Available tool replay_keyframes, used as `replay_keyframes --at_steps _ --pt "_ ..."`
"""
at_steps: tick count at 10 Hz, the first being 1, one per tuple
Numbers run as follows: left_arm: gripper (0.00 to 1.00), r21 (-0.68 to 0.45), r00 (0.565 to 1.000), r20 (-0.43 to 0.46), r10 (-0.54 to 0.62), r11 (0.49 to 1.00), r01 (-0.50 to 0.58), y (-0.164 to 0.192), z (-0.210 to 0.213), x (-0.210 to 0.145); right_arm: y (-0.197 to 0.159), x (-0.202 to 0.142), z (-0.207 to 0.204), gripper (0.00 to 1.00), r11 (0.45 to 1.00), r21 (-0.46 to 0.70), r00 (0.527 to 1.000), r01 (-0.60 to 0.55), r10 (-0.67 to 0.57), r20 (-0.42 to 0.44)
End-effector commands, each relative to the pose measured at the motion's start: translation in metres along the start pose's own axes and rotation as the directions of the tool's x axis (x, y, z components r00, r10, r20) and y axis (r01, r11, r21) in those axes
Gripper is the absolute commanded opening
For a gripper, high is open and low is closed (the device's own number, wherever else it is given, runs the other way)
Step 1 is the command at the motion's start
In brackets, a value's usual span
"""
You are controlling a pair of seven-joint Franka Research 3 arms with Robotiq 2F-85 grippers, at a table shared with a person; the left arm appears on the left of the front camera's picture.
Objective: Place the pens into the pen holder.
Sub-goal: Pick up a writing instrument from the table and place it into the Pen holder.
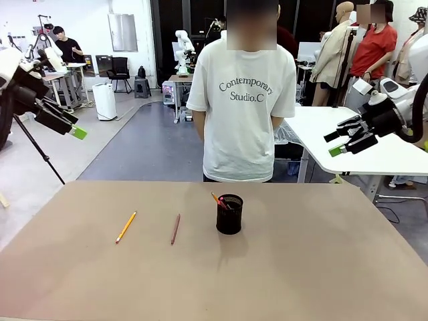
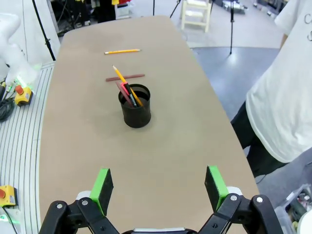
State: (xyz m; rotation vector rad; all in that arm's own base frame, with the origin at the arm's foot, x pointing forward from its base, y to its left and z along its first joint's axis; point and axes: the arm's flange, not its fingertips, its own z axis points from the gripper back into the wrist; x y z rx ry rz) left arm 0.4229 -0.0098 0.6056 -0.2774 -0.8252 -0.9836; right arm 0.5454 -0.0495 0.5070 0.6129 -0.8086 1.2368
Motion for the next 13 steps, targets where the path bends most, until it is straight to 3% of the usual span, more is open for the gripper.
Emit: replay_keyframes --at_steps 1,8,11,13 --pt "1.00 -0.007 1.000 0.019 -0.003 1.000 0.003 0.000 0.000 0.001 -0.002 0.003 0.001 1.00 1.000 -0.006 1.000 -0.003 0.003 -0.003" --pt "1.00 0.000 1.000 0.000 0.000 1.000 0.000 0.000 0.000 0.000 -0.002 0.003 0.001 1.00 1.000 -0.006 1.000 -0.003 0.003 -0.003" --pt "1.00 0.007 0.960 -0.212 0.182 0.983 -0.185 -0.019 -0.017 0.037 -0.002 0.003 0.001 1.00 1.000 -0.006 1.000 -0.003 0.003 -0.003" --pt "1.00 0.101 0.919 -0.309 0.243 0.970 -0.223 -0.018 -0.059 0.058 -0.002 0.003 0.001 1.00 1.000 -0.006 1.000 -0.003 0.003 -0.003"
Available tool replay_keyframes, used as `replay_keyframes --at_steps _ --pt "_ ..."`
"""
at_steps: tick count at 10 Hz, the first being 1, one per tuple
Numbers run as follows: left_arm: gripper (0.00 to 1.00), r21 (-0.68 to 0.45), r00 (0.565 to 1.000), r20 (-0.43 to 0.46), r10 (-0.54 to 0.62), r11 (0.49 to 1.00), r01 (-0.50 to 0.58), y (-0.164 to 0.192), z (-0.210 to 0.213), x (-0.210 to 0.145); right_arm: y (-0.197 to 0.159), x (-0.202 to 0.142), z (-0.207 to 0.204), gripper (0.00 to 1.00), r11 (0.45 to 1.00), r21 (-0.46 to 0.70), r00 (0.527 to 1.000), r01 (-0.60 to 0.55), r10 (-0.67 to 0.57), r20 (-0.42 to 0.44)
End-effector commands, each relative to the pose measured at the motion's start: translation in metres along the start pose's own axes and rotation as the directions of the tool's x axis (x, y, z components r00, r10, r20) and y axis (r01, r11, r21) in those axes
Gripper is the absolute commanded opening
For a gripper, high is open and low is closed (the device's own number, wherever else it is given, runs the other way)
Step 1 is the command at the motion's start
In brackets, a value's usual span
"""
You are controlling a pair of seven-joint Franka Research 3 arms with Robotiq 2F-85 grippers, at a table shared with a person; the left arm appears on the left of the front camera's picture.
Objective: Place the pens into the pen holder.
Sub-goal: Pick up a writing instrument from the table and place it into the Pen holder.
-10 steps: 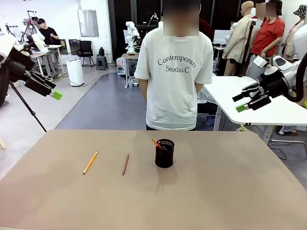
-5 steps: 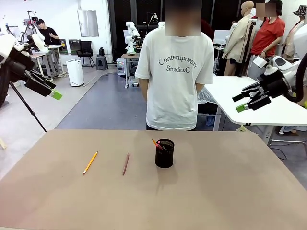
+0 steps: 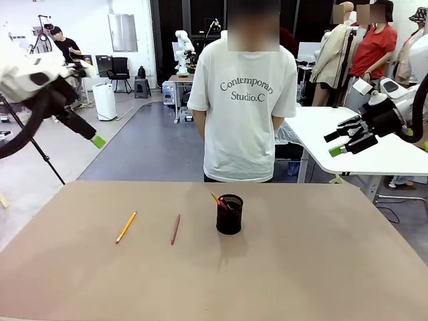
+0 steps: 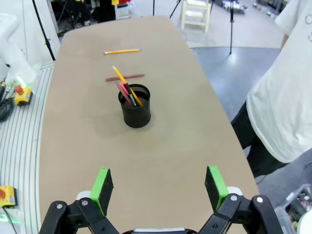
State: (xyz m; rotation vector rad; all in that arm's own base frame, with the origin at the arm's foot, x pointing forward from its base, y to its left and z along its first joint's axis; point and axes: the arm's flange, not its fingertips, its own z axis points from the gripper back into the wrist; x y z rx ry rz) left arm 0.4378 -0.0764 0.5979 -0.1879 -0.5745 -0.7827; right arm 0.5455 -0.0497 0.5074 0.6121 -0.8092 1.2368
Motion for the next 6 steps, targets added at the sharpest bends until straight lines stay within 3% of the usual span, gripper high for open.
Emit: replay_keyframes --at_steps 1,6 --pt "1.00 0.021 0.993 -0.120 0.019 1.000 -0.016 -0.007 -0.022 0.030 -0.002 0.002 0.001 1.00 1.000 -0.005 1.000 -0.003 0.003 -0.003" --pt "1.00 0.142 0.958 -0.286 0.014 0.989 0.028 -0.038 -0.132 0.060 -0.002 0.002 0.001 1.00 1.000 -0.005 1.000 -0.003 0.003 -0.003"
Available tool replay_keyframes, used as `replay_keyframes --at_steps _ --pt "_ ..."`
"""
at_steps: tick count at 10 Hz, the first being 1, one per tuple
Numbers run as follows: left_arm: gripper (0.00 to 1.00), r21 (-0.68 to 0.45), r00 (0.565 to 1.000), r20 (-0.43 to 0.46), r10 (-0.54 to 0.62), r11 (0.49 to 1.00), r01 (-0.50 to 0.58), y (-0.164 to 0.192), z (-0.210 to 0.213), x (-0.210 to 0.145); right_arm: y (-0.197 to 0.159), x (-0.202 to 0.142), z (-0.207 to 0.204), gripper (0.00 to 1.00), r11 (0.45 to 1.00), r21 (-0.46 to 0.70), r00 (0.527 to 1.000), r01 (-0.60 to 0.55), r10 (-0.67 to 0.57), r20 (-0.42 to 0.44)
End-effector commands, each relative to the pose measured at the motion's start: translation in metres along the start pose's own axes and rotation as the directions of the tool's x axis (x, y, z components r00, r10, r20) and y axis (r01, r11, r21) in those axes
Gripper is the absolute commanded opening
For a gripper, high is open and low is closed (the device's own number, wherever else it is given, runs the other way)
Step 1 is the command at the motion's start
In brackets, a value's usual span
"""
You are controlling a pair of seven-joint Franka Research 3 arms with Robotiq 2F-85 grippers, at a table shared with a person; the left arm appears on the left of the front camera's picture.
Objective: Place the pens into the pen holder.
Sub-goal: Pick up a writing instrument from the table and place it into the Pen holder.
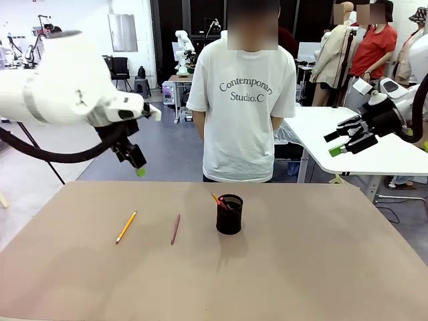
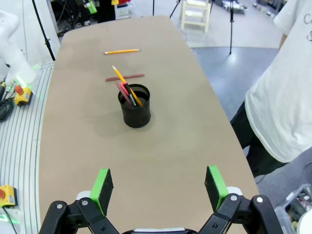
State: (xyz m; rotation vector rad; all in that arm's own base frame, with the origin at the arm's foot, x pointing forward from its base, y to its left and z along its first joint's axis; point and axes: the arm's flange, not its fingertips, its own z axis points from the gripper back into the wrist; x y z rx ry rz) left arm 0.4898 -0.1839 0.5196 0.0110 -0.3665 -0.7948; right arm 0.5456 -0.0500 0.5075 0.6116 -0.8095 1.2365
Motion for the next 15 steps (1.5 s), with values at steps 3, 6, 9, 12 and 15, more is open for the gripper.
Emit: replay_keyframes --at_steps 3,6,9,12,15 --pt "1.00 0.000 1.000 0.000 0.000 1.000 0.000 0.000 0.000 0.000 -0.002 0.002 0.000 1.00 1.000 -0.004 1.000 -0.003 0.003 -0.003" --pt "1.00 0.000 1.000 0.000 0.000 1.000 0.000 0.000 0.000 0.000 -0.002 0.002 0.000 1.00 1.000 -0.004 1.000 -0.003 0.003 -0.003" --pt "1.00 0.061 0.980 -0.121 0.160 0.986 -0.154 0.013 -0.029 0.014 -0.002 0.002 0.000 1.00 1.000 -0.004 1.000 -0.003 0.003 -0.003" --pt "1.00 0.102 0.917 -0.198 0.347 0.937 -0.333 0.052 -0.087 0.013 -0.002 0.002 0.000 1.00 1.000 -0.004 1.000 -0.003 0.003 -0.003" --pt "1.00 0.153 0.863 -0.219 0.456 0.889 -0.431 0.074 -0.138 -0.006 -0.002 0.002 0.000 1.00 1.000 -0.004 1.000 -0.003 0.003 -0.003"
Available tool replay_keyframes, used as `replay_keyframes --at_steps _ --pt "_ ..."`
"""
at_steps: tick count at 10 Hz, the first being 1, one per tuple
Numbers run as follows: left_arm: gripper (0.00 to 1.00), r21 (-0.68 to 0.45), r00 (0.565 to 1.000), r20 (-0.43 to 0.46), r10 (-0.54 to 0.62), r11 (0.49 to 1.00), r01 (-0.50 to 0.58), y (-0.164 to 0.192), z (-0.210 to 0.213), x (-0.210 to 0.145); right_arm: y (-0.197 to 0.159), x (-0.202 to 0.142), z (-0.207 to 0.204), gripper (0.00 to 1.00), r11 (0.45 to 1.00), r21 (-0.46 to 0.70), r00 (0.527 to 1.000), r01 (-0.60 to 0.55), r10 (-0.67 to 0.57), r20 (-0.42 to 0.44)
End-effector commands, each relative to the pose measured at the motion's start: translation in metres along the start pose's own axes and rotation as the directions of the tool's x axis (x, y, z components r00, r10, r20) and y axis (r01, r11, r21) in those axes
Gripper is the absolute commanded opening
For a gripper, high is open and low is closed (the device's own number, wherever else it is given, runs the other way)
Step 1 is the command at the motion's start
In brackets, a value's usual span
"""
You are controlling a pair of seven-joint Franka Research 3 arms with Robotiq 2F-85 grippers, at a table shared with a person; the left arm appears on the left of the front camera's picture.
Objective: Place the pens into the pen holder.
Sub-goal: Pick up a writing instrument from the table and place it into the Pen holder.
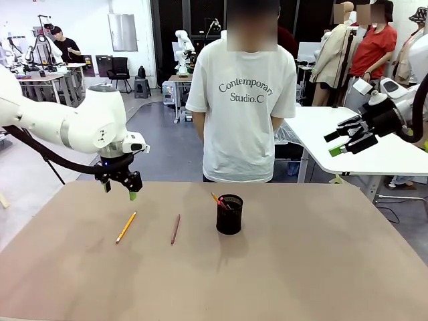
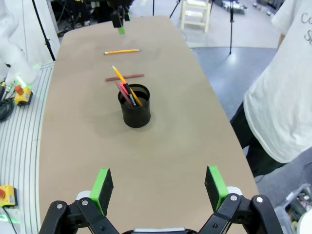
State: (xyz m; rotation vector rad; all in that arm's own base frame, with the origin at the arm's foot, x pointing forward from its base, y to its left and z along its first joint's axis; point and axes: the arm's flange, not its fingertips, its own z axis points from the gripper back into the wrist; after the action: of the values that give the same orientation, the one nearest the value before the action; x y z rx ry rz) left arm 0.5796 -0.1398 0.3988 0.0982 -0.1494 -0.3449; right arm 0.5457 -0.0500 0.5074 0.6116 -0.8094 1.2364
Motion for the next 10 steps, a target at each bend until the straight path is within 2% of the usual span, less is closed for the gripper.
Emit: replay_keyframes --at_steps 1,4,5,10 --pt "1.00 0.003 0.999 -0.011 0.051 0.999 -0.051 -0.002 -0.011 0.006 -0.002 0.002 0.000 1.00 1.000 -0.004 1.000 -0.003 0.003 -0.003" --pt "1.00 -0.128 0.993 0.007 0.117 0.985 -0.115 -0.013 -0.019 0.004 -0.002 0.002 0.000 1.00 1.000 -0.004 1.000 -0.003 0.003 -0.003" --pt "1.00 -0.035 0.998 -0.026 0.065 0.997 -0.066 -0.004 -0.025 0.002 -0.002 0.002 0.000 1.00 1.000 -0.004 1.000 -0.003 0.003 -0.003" --pt "1.00 -0.069 0.996 -0.034 0.088 0.994 -0.090 -0.011 -0.033 0.008 -0.002 0.002 0.000 1.00 1.000 -0.004 1.000 -0.003 0.003 -0.003"
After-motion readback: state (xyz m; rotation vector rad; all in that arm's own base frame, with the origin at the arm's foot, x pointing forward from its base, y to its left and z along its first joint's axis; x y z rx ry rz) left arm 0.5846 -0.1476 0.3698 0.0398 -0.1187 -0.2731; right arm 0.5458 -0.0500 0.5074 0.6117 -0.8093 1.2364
